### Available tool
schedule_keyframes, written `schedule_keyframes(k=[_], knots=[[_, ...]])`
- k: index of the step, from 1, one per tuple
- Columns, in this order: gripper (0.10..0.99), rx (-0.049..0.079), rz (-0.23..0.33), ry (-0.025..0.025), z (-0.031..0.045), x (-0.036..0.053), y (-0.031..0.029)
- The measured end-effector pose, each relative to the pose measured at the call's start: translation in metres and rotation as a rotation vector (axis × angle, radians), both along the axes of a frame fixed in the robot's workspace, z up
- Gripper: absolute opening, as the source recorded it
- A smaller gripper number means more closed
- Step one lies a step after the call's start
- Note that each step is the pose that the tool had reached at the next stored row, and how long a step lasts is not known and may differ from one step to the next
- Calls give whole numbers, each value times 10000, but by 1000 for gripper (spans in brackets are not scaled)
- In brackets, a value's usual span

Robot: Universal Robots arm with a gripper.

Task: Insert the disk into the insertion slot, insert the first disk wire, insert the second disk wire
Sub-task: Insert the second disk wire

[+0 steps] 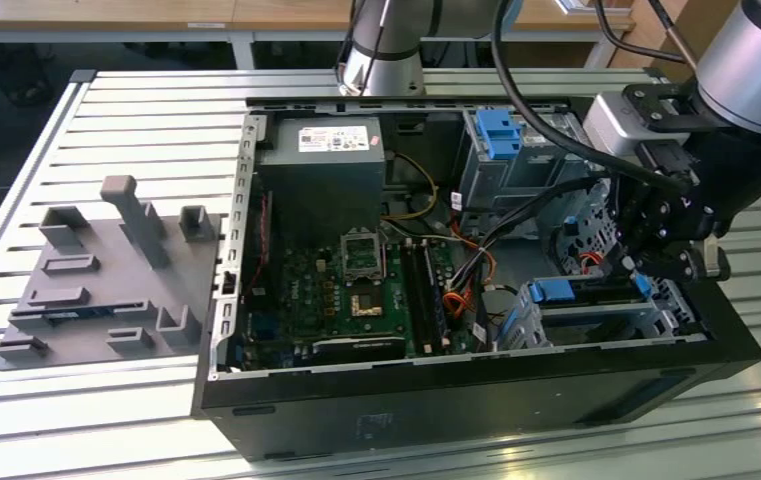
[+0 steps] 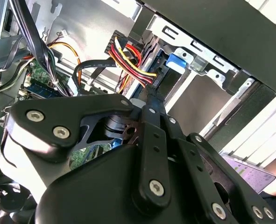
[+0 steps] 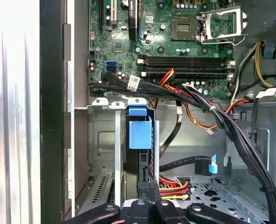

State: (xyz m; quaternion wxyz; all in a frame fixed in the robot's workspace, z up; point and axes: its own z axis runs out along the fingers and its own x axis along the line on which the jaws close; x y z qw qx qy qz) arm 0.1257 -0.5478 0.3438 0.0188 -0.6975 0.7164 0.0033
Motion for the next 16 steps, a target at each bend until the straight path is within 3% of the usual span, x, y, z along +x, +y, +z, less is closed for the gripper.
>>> schedule_keyframes(k=[10, 16], knots=[[106, 0, 0, 0, 24, -11, 0], [106, 43, 0, -1, 25, -68, 0]])
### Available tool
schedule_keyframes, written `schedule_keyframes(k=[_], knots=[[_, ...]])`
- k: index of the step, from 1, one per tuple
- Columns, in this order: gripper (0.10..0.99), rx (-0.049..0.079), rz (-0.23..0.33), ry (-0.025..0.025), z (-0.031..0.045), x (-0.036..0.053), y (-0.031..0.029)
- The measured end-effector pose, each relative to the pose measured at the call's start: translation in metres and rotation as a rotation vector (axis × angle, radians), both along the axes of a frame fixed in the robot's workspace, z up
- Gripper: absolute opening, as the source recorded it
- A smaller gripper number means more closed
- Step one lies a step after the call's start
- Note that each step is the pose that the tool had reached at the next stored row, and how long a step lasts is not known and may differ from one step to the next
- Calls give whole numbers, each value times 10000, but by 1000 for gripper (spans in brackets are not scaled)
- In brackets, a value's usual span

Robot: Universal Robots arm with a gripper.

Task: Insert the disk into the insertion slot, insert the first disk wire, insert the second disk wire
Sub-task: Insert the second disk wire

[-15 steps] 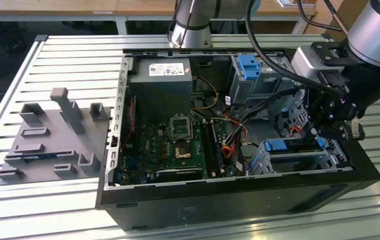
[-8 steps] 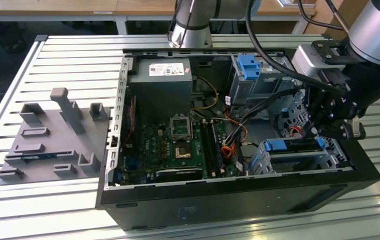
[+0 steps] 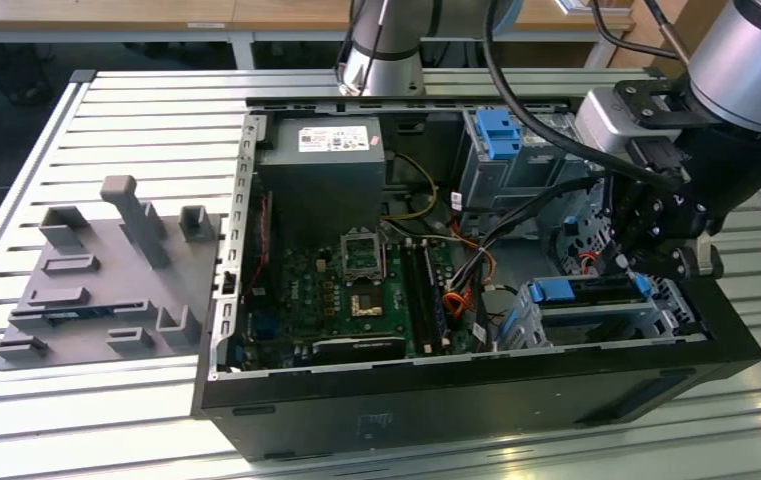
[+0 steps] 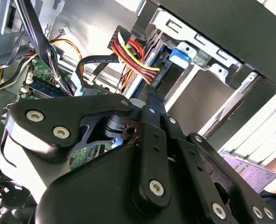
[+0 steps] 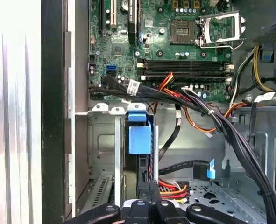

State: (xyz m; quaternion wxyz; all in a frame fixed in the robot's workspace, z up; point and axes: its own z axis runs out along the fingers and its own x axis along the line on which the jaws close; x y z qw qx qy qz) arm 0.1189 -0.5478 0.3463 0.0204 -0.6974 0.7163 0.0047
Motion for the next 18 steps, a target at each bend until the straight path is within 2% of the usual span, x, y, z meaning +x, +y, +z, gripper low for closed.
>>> schedule_keyframes(k=[5, 13, 18], knots=[[106, 87, 0, 0, 4, -60, 1], [106, 154, 0, 2, 87, -88, 21], [106, 175, -1, 2, 89, -187, 22]])
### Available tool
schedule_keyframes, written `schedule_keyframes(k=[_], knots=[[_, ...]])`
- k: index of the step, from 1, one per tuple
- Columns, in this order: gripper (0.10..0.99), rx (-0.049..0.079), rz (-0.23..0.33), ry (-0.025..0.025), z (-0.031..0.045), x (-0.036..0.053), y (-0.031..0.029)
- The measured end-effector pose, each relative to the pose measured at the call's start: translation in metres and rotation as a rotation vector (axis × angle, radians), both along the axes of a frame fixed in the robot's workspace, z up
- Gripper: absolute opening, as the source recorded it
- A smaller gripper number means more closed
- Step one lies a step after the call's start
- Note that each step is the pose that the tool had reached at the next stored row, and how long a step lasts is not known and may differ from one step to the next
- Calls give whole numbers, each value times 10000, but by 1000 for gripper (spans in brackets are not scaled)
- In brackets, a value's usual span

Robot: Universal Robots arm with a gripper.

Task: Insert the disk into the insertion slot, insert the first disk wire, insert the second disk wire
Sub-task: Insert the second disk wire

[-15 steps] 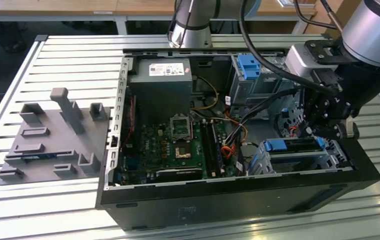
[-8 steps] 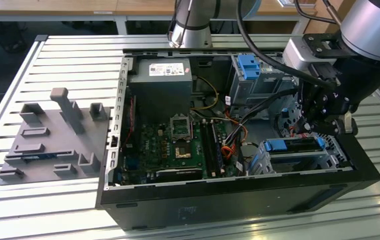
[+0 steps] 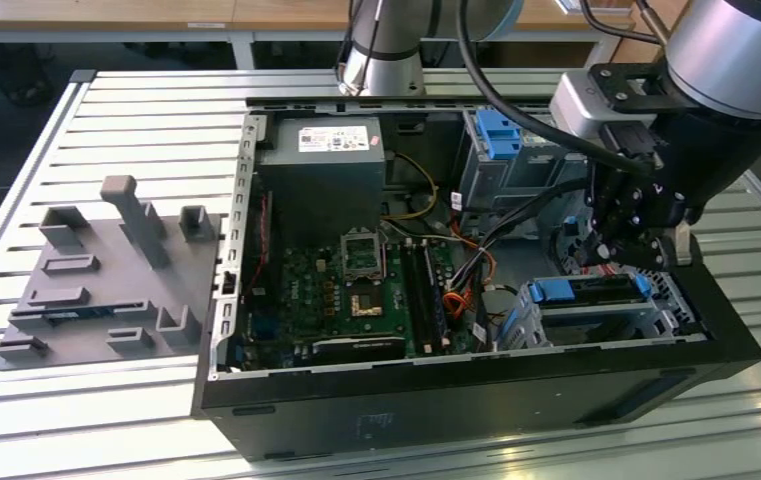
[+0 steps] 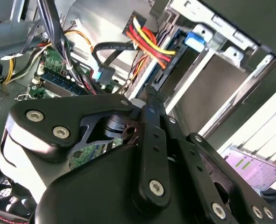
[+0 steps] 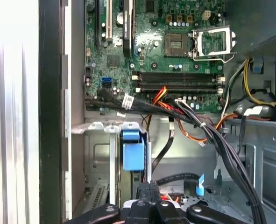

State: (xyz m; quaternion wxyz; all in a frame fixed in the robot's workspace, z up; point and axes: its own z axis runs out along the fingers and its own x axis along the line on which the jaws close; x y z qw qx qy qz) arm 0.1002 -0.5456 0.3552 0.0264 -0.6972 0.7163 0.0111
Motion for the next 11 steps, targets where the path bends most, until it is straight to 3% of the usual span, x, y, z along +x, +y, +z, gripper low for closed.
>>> schedule_keyframes(k=[5, 11], knots=[[106, 0, 0, 0, 0, -53, 34], [106, 0, 0, 0, 0, -65, 216]])
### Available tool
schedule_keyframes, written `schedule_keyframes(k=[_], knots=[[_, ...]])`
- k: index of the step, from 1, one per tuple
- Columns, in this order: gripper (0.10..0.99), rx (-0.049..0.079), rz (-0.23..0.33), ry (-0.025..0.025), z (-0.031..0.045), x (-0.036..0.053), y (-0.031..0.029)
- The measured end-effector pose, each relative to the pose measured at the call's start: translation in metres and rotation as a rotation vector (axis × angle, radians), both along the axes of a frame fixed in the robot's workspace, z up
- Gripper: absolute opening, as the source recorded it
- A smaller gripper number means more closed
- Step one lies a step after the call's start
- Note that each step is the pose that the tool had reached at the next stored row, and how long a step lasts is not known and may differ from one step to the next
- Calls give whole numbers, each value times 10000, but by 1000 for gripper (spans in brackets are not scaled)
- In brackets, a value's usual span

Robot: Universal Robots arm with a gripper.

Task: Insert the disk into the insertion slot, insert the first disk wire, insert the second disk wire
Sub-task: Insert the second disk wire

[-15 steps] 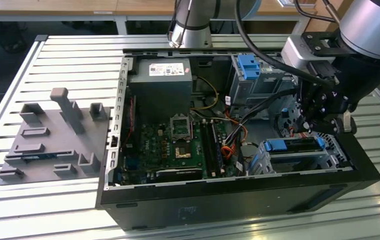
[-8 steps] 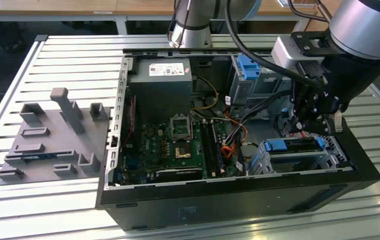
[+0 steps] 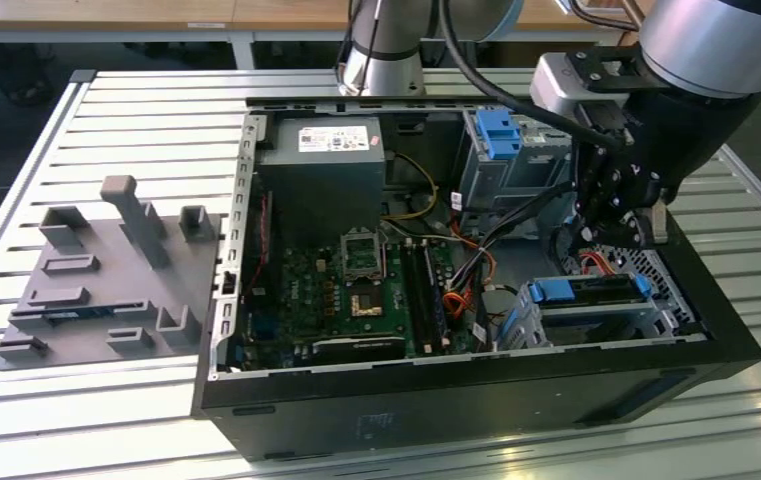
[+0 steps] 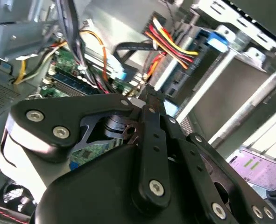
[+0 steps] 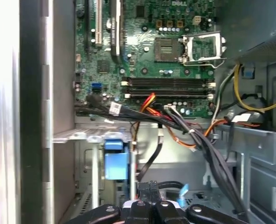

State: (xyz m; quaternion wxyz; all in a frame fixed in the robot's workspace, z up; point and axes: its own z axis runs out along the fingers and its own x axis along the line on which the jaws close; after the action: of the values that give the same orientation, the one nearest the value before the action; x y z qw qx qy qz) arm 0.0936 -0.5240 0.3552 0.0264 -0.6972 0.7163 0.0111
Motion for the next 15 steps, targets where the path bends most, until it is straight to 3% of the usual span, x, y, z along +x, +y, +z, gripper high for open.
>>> schedule_keyframes(k=[5, 15], knots=[[106, 0, 0, 0, 3, -23, 100], [106, -4, 0, 0, 42, -38, 187]])
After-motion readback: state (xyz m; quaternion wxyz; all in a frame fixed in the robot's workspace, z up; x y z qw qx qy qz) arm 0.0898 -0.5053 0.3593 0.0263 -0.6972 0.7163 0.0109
